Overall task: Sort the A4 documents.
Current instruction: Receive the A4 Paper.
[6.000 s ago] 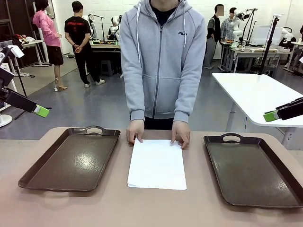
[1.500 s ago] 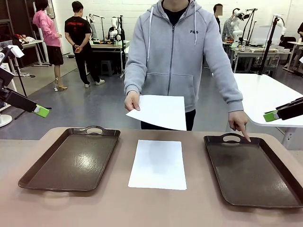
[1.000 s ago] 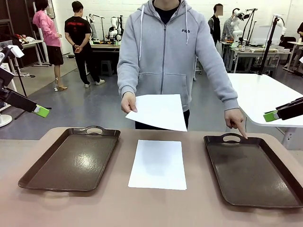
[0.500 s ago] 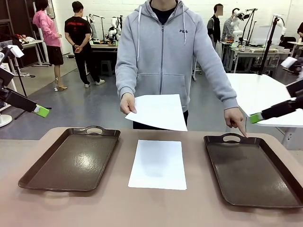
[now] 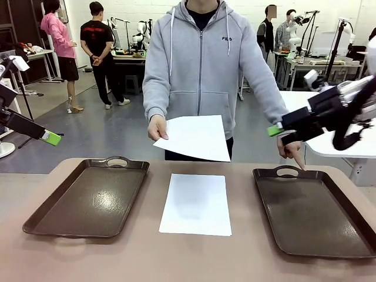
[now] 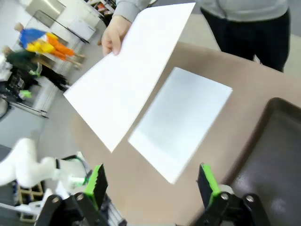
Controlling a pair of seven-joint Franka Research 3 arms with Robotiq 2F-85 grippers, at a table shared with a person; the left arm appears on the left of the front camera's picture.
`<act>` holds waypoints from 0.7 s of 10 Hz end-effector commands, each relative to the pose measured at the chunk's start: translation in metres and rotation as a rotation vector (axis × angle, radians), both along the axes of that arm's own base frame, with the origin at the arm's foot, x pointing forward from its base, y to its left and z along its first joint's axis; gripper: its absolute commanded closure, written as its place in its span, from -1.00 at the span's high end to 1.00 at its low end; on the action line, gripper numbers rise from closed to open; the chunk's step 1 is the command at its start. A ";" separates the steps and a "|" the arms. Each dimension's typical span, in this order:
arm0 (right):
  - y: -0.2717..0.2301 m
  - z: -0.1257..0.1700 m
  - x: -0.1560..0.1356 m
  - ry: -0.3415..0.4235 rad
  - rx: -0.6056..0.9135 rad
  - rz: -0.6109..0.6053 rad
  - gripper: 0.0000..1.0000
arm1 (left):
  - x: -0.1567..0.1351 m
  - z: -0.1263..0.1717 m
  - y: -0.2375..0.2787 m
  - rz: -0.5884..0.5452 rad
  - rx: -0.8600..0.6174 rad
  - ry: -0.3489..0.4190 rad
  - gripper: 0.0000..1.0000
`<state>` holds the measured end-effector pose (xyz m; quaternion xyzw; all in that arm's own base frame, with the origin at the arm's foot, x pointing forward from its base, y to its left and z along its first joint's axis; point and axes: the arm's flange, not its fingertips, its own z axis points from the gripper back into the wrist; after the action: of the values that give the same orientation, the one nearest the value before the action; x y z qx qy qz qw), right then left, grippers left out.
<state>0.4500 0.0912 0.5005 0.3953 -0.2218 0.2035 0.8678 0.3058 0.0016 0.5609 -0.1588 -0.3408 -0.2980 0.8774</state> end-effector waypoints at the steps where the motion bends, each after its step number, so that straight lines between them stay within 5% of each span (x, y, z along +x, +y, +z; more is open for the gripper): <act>1: 0.022 -0.023 0.035 0.072 0.052 0.009 1.00 | 0.001 -0.001 0.000 0.002 0.002 0.001 1.00; 7: 0.062 -0.069 0.072 0.252 0.324 0.019 1.00 | 0.001 -0.001 0.000 0.002 0.002 0.001 1.00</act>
<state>0.5136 0.1490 0.4378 0.5273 -0.1397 0.1220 0.8292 0.3059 0.0016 0.5608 -0.1589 -0.3407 -0.2980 0.8774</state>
